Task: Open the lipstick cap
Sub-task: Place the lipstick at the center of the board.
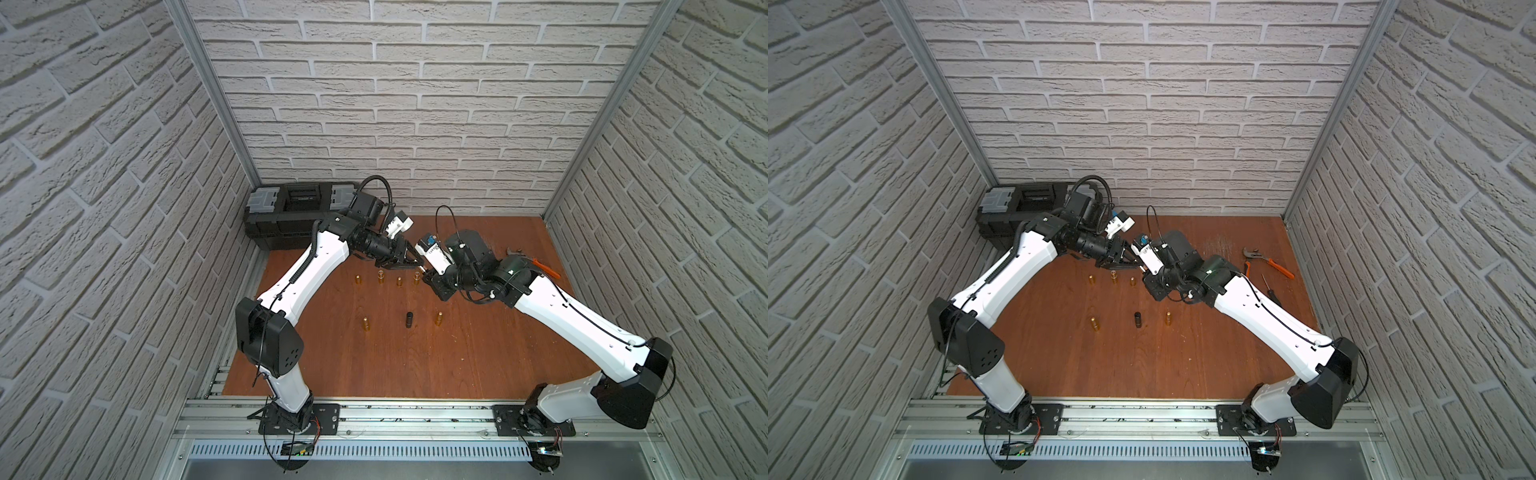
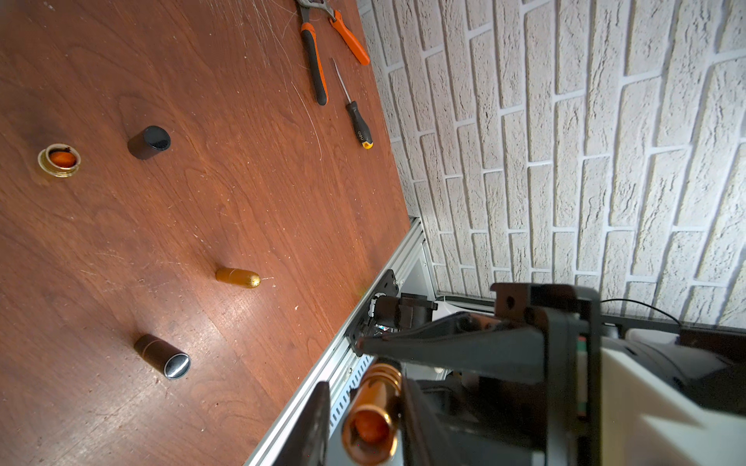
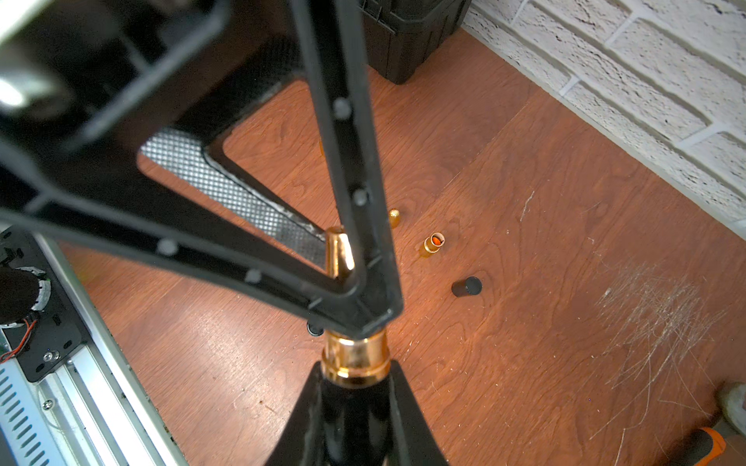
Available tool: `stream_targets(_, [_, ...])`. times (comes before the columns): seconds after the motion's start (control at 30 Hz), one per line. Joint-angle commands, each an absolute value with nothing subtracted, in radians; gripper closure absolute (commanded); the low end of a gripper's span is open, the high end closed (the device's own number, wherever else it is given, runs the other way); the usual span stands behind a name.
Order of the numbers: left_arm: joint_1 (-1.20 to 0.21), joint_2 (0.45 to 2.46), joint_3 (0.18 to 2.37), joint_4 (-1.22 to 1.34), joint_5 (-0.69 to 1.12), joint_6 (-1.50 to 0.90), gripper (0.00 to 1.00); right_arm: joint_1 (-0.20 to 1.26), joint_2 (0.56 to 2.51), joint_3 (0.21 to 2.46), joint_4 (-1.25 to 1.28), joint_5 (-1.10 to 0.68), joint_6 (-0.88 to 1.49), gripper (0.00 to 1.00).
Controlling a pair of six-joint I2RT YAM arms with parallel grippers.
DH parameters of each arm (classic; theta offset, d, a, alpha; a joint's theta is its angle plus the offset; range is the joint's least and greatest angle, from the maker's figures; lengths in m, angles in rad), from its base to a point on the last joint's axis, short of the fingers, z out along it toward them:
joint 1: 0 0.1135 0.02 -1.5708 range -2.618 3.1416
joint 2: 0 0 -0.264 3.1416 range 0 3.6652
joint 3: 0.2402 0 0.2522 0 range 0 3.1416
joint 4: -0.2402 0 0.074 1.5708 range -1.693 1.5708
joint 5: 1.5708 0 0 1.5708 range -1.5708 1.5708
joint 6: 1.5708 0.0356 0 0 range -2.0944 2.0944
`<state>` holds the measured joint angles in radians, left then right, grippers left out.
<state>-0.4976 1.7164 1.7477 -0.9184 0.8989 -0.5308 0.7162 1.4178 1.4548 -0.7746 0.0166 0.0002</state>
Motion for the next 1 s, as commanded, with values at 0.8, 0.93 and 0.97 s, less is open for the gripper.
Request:
stream_targets(0.8, [-0.43,1.694,1.784,-0.879,0.942,-0.557,0.84,0.72,1.371,1.491,-0.797,0.124,-0.044,0.58])
stream_targets(0.93, [-0.438,1.737,1.857,-0.945,0.818,-0.5,0.83,0.721,1.309,1.484,-0.819,0.194,-0.043,0.58])
stream_targets(0.97, [-0.449,1.749,1.869,-0.94,0.792,-0.491,0.83,0.72,1.296,1.48,-0.822,0.201,-0.038,0.58])
